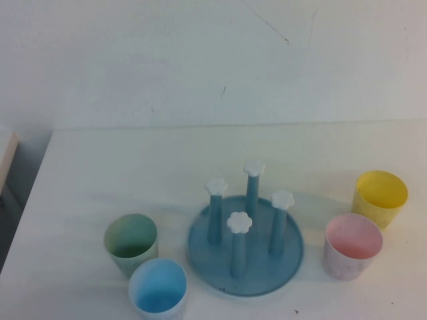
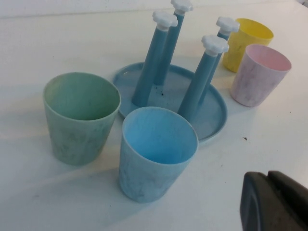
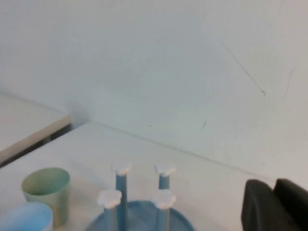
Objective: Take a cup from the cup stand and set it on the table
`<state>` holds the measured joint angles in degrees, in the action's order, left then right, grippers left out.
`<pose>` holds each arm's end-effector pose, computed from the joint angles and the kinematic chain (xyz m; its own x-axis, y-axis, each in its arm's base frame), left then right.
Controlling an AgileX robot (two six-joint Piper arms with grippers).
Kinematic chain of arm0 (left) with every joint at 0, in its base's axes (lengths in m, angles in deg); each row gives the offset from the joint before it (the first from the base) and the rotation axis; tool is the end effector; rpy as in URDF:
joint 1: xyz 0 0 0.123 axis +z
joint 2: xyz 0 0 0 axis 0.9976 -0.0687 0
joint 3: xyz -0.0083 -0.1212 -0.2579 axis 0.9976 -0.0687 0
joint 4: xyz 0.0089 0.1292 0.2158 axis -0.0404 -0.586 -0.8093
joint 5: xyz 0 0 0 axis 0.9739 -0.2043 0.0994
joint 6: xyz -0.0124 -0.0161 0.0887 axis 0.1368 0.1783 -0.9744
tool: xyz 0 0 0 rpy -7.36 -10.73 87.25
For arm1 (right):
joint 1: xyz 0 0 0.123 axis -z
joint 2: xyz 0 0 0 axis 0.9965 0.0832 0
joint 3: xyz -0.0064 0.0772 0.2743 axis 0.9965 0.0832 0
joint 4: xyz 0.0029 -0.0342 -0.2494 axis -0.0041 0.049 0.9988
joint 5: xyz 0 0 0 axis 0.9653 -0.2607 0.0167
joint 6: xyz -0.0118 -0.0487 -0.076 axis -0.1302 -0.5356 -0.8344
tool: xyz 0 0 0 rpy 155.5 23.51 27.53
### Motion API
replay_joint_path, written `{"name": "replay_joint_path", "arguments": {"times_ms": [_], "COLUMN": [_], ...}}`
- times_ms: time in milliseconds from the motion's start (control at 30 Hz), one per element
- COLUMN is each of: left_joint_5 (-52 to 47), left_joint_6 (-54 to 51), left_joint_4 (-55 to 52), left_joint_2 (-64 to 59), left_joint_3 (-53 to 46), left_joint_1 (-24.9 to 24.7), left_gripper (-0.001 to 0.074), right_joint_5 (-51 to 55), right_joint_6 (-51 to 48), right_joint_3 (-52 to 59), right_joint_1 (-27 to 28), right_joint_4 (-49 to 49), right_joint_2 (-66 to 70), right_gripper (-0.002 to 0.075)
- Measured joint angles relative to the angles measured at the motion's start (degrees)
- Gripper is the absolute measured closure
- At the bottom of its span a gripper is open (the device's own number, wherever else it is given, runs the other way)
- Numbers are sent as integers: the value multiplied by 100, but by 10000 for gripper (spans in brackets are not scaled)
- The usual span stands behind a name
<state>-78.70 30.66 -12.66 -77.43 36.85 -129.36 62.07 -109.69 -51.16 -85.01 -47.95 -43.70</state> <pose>0.0359 -0.0306 0.2369 -0.4423 -0.0608 -0.8948 0.5476 0.7719 -0.3231 0.0797 0.0436 0.3159 -0.0639 -0.0496 -0.9967 -0.4800 0.8772 -0.0128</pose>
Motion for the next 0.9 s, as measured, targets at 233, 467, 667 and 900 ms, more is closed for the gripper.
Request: {"name": "replay_joint_path", "arguments": {"times_ms": [233,467,667,900], "left_joint_5": [-4,-13,-13,-13], "left_joint_6": [0,0,0,0], "left_joint_4": [0,0,0,0], "left_joint_2": [0,0,0,0], "left_joint_3": [0,0,0,0], "left_joint_1": [0,0,0,0], "left_gripper": [737,737,737,737], "right_joint_5": [-755,-1794,-2429,-2470], "right_joint_6": [-1523,-2965,-419,4087], "right_joint_3": [360,483,1241,2409], "right_joint_1": [0,0,16,491], "right_joint_4": [105,97,2892,6675], "right_joint_2": [0,-93,-994,-1890], "right_gripper": [680,680,681,683]}}
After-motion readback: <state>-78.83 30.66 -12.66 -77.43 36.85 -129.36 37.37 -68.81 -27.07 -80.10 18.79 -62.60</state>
